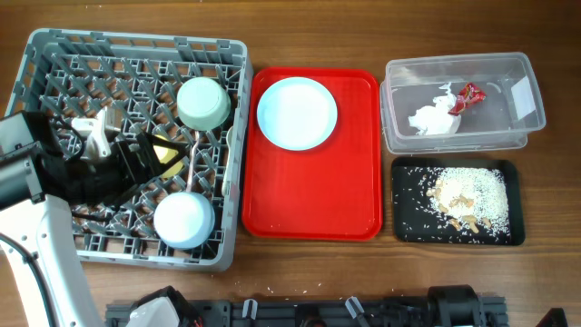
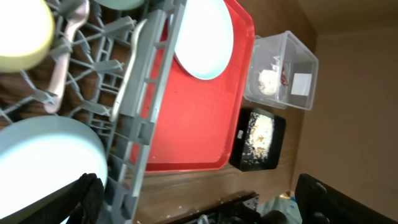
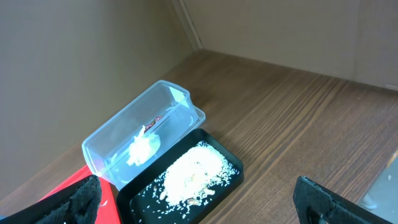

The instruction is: Sort waste into correct bins and load items into the dishwasher rack

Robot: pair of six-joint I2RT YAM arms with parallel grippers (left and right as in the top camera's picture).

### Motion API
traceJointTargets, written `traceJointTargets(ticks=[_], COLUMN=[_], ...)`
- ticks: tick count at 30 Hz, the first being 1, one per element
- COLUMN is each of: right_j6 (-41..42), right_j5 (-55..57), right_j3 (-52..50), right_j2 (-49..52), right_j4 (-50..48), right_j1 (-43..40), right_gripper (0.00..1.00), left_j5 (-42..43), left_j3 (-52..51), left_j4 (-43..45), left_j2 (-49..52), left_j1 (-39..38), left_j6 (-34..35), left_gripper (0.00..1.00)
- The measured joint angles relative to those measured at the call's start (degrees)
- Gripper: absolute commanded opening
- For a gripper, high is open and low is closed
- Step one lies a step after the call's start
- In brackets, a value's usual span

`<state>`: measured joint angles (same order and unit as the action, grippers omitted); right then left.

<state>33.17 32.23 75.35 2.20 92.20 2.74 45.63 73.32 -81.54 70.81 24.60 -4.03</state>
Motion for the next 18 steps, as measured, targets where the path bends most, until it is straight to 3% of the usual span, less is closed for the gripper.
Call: traceJointTargets(ticks=[3, 5, 7, 10, 15, 18], right_j6=[0.0, 0.0, 0.0, 0.0, 0.0, 0.0], right_j5=[0.0, 0.0, 0.0, 0.0, 0.0, 0.0], right_j3=[0.0, 0.0, 0.0, 0.0, 0.0, 0.0], right_j2=[0.0, 0.0, 0.0, 0.0, 0.0, 0.0], right_j4=[0.0, 0.0, 0.0, 0.1, 0.1, 0.0], right_j1=[0.0, 0.0, 0.0, 0.0, 0.0, 0.0], right_gripper=[1.00, 1.00, 1.00, 1.00, 1.00, 1.00], left_j5=[-0.1, -1.1, -5.8, -19.8, -41.9, -51.6], left_j3=[-0.2, -0.6, -0.7, -0.9, -0.6, -0.7], left_j4=[0.3, 4.9, 12.9, 30.3, 50.1, 60.1], left_j2=[0.0, 0.0, 0.1, 0.8, 12.7, 25.7], left_j1=[-4.8, -10.6, -17.6, -36.5, -60.2, -66.5], left_j6=[2.1, 4.3, 10.8, 22.3, 27.3, 27.8], left_gripper=[0.50, 0.37, 0.34, 0.31, 0.42, 0.47])
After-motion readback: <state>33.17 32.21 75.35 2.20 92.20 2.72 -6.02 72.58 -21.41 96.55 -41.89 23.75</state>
